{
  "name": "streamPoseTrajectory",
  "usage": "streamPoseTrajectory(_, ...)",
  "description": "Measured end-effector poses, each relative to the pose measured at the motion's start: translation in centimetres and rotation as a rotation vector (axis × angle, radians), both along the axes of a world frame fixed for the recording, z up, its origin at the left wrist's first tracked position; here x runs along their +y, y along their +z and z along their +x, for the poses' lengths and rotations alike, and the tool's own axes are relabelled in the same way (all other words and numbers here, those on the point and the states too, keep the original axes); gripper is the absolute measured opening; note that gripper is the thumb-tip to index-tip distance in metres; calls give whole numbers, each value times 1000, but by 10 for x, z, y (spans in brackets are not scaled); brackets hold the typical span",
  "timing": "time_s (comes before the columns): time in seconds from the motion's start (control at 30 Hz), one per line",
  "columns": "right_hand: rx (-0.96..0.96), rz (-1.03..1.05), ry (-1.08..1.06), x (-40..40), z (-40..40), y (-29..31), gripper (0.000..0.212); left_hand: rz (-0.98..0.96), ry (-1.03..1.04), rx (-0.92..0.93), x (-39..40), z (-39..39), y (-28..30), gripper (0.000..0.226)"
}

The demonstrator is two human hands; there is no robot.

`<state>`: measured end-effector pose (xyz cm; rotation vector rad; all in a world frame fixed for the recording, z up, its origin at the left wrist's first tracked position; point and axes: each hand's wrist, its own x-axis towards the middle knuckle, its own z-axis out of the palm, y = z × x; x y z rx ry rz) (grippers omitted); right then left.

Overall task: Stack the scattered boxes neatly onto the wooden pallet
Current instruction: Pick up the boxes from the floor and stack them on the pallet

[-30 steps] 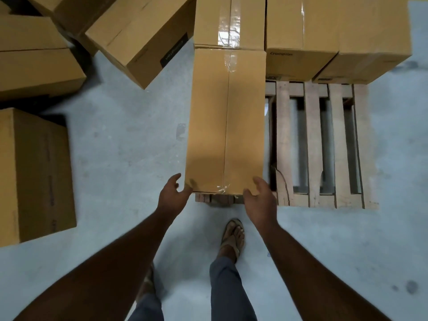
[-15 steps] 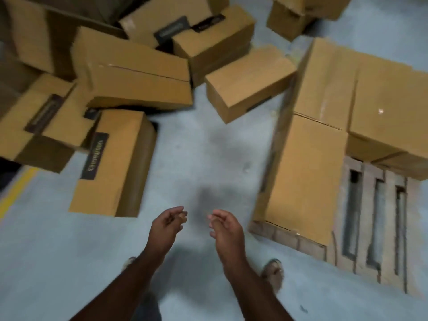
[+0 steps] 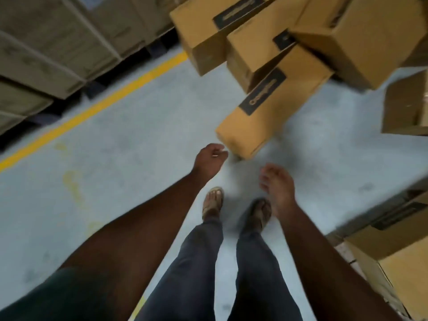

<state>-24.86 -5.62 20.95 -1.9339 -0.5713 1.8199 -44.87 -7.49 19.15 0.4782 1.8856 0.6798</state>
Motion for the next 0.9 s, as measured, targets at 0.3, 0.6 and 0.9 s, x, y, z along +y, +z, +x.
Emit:
streamPoseTrajectory(0.3,-374,130,768,82,-33,-131,56,-109,-159,20,68,-8,-122,62)
streamPoseTrajectory(0.6,-444,69,1194,94,-42,-253,77,-141,-511,355,124,0,-216,81)
streamPoseTrajectory(0.9,-575,14,265,74,31,-227,52,-140,-316,269,138,8,-223,43)
